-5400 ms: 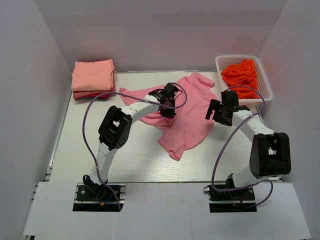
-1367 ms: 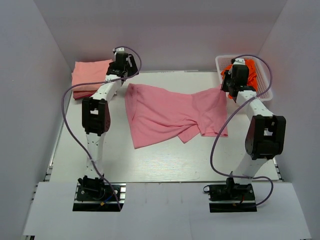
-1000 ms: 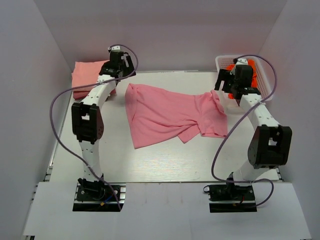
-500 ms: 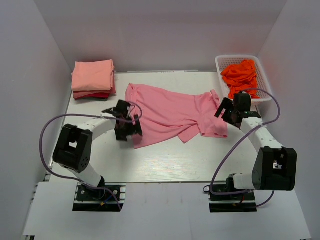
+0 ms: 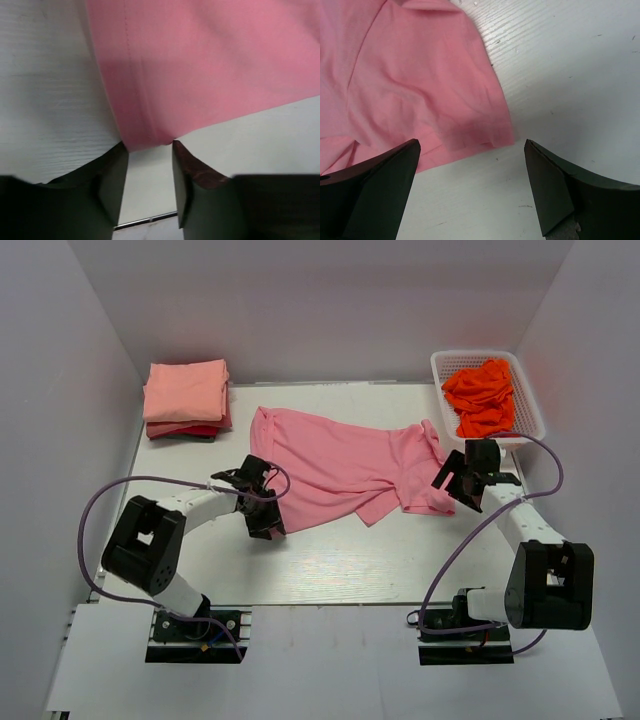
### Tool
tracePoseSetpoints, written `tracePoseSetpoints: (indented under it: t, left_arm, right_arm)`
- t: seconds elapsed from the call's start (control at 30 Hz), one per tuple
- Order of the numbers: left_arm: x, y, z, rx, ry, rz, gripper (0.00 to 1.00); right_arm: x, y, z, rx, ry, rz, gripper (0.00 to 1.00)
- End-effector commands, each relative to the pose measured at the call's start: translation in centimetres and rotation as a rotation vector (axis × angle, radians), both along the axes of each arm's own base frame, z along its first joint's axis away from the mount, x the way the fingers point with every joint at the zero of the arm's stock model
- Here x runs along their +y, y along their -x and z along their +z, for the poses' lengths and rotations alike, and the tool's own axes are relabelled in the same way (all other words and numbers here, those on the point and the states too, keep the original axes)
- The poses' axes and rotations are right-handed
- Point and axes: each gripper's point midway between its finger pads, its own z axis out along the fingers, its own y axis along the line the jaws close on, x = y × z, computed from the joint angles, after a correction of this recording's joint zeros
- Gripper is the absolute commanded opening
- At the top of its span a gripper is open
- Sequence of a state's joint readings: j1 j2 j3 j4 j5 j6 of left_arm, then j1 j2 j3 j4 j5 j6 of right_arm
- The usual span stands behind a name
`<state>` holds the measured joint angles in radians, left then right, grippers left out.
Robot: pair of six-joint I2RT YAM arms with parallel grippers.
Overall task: Fold and stack the t-shirts
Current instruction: Flatten out the tshirt
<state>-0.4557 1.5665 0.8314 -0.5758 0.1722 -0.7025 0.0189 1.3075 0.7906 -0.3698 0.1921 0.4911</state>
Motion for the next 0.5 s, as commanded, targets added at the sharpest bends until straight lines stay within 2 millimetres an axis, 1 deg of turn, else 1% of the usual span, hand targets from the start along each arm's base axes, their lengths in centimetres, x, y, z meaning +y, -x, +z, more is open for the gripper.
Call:
tracePoseSetpoints:
  t: [0.0, 0.03, 0.07, 0.1, 0.13, 0.17, 0.23, 0.27, 0.33, 0.37, 0.4, 0.43, 0.47]
  left_arm:
    - [1.8, 1.9, -2.9, 0.084, -0.128, 0.002, 0.49]
    - [1.9, 2.1, -3.2, 0.094, -0.133, 0.002, 0.44]
    - [2.0, 1.7, -3.3, 0.087, -0.147, 0.005, 0.43]
    - [2.2, 1.7, -3.6, 0.092, -0.16, 0.007, 0.41]
    - [2.4, 1.6, -3.7, 0.095, -0.175, 0.009, 0.38]
    - [2.3, 1.5, -3.9, 0.106, -0.178, 0.017, 0.33]
    - [2.6, 1.6, -4.4, 0.115, -0.195, 0.019, 0.27]
    - [2.3, 1.2, -4.1, 0.104, -0.189, 0.02, 0.23]
    - [2.3, 1.0, -4.8, 0.117, -0.198, 0.01, 0.12]
    - [2.1, 0.7, -4.8, 0.116, -0.198, 0.01, 0.0]
    - [2.3, 1.0, -4.8, 0.127, -0.203, 0.009, 0.0]
    - [2.3, 0.7, -5.0, 0.126, -0.213, 0.011, 0.0]
    - [2.3, 0.7, -5.0, 0.126, -0.213, 0.011, 0.0]
  right_arm:
    - [-0.7, 0.2, 0.4, -0.018, 0.014, -0.037, 0.9]
    - [-0.7, 0.3, 0.2, -0.013, 0.016, -0.037, 0.9]
    - [-0.7, 0.5, 0.1, -0.011, 0.013, -0.038, 0.9]
    - [-0.7, 0.6, -0.1, -0.008, 0.013, -0.04, 0.9]
    - [-1.7, 0.7, -0.2, -0.004, 0.016, -0.072, 0.9]
    - [-1.7, 0.9, -0.4, 0.002, 0.02, -0.07, 0.9]
    - [-2.1, 1.2, -0.8, 0.018, 0.027, -0.084, 0.9]
    - [-2.3, 1.3, -1.0, 0.024, 0.034, -0.088, 0.9]
    - [-2.9, 1.3, -1.6, 0.028, 0.047, -0.11, 0.9]
    - [-3.0, 1.4, -2.1, 0.043, 0.047, -0.116, 0.9]
    - [-2.9, 1.0, -2.3, 0.039, 0.038, -0.113, 0.89]
    - [-2.8, 1.0, -2.6, 0.047, 0.02, -0.107, 0.89]
    - [-2.6, 0.8, -2.9, 0.052, 0.017, -0.09, 0.85]
